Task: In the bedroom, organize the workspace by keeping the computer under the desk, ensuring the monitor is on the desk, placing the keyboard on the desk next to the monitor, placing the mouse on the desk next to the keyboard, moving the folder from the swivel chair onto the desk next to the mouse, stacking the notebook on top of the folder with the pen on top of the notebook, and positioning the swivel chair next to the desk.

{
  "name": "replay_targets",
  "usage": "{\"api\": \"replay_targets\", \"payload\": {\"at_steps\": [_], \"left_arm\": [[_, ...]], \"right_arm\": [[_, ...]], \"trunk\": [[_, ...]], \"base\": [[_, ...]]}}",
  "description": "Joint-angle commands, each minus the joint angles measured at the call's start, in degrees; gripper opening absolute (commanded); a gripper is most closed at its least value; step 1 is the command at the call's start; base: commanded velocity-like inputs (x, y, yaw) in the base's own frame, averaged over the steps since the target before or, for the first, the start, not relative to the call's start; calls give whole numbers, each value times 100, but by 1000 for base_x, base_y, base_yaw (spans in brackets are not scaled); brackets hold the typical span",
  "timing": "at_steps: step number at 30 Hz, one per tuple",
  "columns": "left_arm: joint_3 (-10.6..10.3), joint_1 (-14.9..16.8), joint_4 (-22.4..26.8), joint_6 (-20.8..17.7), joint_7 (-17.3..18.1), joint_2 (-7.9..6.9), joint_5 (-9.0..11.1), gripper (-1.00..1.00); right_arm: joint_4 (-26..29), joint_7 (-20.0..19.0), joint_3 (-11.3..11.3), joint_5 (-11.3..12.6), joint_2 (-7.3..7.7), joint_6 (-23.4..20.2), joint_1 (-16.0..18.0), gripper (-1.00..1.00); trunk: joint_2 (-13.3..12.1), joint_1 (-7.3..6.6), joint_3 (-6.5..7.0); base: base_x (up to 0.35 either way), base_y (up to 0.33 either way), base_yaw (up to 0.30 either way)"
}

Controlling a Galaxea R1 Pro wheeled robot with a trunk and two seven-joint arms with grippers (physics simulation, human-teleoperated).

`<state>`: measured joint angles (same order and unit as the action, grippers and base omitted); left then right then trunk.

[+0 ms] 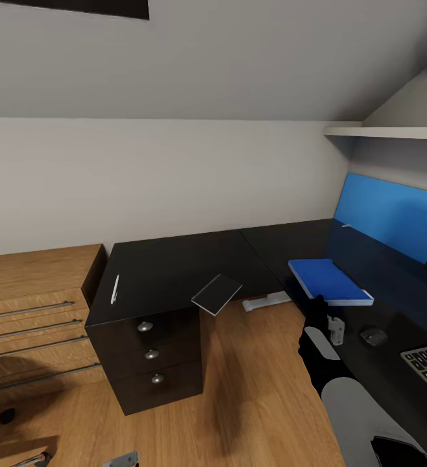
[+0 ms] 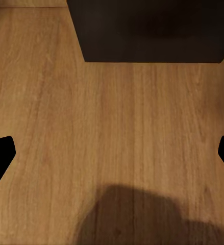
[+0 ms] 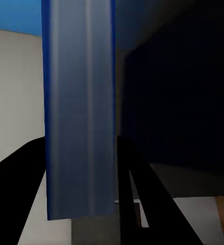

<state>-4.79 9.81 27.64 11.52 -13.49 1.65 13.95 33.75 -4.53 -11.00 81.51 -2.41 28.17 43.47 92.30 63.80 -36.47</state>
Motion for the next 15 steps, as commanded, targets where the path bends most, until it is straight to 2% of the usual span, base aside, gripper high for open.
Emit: {"api": "replay_targets", "payload": {"at_steps": [1, 6, 15], "left_arm": [[-48, 4, -3, 25, -47, -6, 55, 100], [-49, 4, -4, 26, -51, -7, 55, 100], [-48, 3, -4, 26, -63, -12, 55, 100]], "right_arm": [[0, -44, -16, 58, -5, 5, 4, -100], [0, -40, -16, 58, -3, 5, 6, -100], [0, -37, -16, 50, 3, 13, 4, -100]], "trunk": [[3, -1, -5], [3, -1, -5], [3, -1, -5]], "base": [[-49, -61, 0], [-102, -133, 0], [-12, -15, 0]]}}
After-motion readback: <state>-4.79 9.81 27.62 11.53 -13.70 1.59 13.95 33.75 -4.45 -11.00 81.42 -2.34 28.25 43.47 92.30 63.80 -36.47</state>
